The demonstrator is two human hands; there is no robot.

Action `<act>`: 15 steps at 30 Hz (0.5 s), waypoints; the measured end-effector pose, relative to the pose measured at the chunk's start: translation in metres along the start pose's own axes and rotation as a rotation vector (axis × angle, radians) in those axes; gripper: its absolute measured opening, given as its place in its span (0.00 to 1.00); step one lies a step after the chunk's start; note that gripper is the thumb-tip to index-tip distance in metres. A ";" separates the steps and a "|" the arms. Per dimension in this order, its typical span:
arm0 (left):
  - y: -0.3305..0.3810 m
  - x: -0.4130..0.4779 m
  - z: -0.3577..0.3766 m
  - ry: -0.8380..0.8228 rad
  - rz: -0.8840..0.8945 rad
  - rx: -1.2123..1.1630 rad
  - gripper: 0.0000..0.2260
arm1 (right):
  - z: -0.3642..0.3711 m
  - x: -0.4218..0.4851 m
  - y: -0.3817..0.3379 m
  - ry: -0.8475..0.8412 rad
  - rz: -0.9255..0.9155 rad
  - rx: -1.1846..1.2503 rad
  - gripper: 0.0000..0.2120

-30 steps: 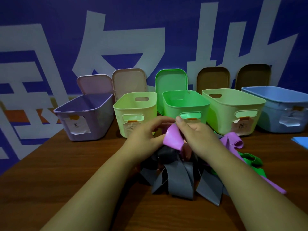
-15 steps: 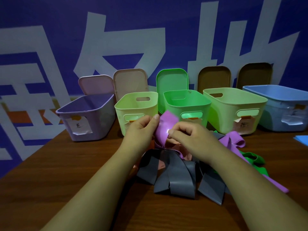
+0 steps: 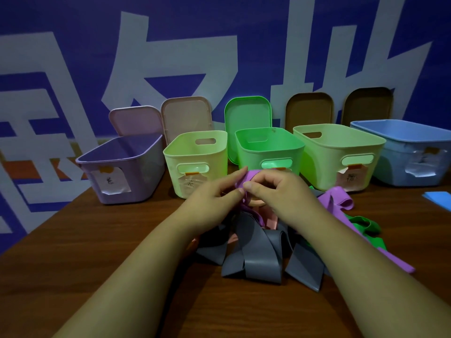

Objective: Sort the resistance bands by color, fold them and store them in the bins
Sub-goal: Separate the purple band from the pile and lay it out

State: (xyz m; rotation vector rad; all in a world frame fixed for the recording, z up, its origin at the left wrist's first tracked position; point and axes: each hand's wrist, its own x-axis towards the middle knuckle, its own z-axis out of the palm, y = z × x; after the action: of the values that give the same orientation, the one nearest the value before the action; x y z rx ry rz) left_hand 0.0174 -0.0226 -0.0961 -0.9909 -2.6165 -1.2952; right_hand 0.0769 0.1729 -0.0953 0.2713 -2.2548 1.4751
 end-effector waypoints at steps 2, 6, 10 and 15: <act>-0.001 -0.002 0.001 -0.011 -0.031 -0.007 0.32 | -0.002 0.002 0.004 0.038 0.016 -0.037 0.06; -0.003 -0.002 0.004 0.013 -0.035 -0.056 0.35 | -0.003 0.003 0.007 0.026 0.069 0.019 0.06; 0.003 -0.005 0.004 0.020 -0.014 0.019 0.28 | -0.002 0.001 0.004 0.032 0.072 -0.029 0.05; 0.011 -0.009 0.007 -0.007 0.069 0.075 0.23 | -0.002 0.001 0.000 0.040 0.099 0.040 0.05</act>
State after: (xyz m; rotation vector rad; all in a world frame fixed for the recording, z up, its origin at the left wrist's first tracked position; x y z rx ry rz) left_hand 0.0322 -0.0169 -0.0954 -1.0660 -2.5896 -1.1721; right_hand 0.0766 0.1754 -0.0944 0.1429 -2.2378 1.5634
